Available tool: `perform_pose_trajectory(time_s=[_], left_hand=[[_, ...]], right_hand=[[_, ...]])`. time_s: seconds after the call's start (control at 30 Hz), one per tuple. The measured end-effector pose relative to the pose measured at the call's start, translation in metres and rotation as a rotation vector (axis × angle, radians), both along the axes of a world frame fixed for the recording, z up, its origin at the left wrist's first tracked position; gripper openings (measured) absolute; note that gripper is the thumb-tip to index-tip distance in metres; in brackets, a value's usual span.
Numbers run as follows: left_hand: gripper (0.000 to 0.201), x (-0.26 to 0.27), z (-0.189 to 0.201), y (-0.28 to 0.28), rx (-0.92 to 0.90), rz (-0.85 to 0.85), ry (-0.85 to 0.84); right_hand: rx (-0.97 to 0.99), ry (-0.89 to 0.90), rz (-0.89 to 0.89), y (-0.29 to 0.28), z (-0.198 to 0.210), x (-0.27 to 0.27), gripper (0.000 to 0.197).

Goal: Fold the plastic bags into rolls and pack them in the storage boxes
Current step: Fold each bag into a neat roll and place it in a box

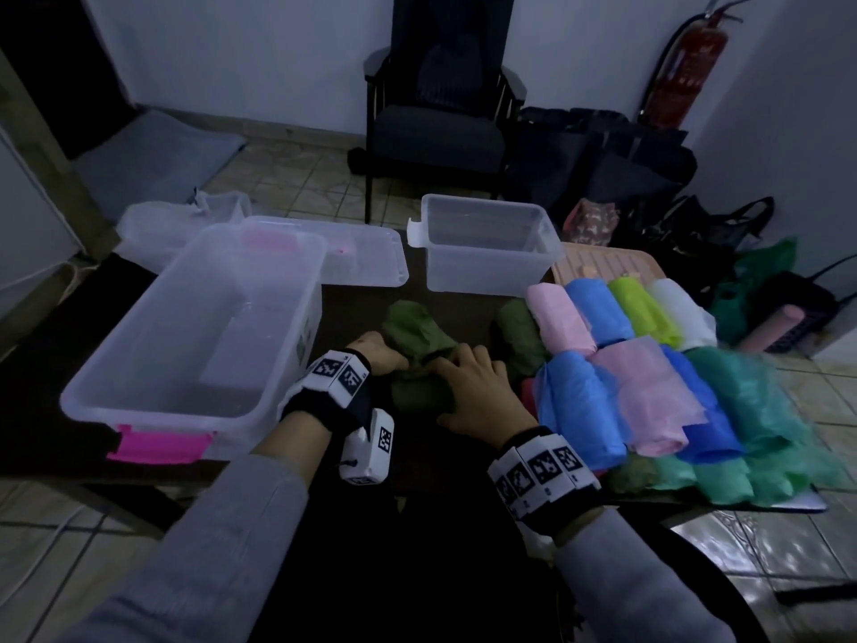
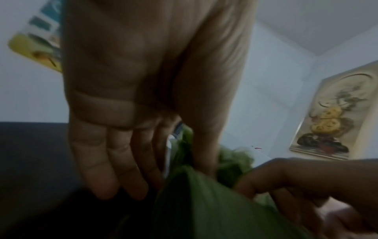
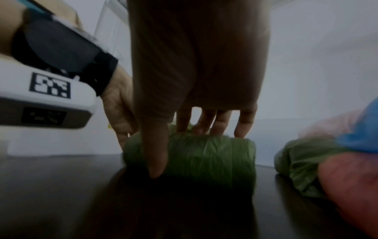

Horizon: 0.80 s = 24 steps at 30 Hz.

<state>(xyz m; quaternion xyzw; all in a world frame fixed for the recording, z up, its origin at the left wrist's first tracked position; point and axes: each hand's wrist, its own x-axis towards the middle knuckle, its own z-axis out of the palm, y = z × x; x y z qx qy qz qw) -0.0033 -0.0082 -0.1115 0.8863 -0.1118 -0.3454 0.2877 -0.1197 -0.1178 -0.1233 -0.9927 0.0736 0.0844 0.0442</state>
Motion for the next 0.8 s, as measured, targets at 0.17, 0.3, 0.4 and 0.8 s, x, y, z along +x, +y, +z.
perform_pose_trajectory(time_s=[0.17,0.3,0.4,0.8], left_hand=[[0.047,0.005,0.0,-0.013,-0.146,0.141,0.006],[0.069,0.004,0.009,-0.022,-0.36,0.245,0.295],[0.026,0.001,0.026,-0.028,-0.619,0.286,0.386],[0.021,0.007,0.056,-0.044,-0.112,-0.423,-0.468]], right_hand=[[0.048,0.083,0.057,0.001,-0.005,-0.006,0.065],[0.171,0.151,0.082,0.001,-0.006,-0.011,0.063],[0.173,0.159,0.109,0.001,-0.005,-0.012,0.069],[0.178,0.193,0.138,0.001,-0.005,-0.009,0.061]])
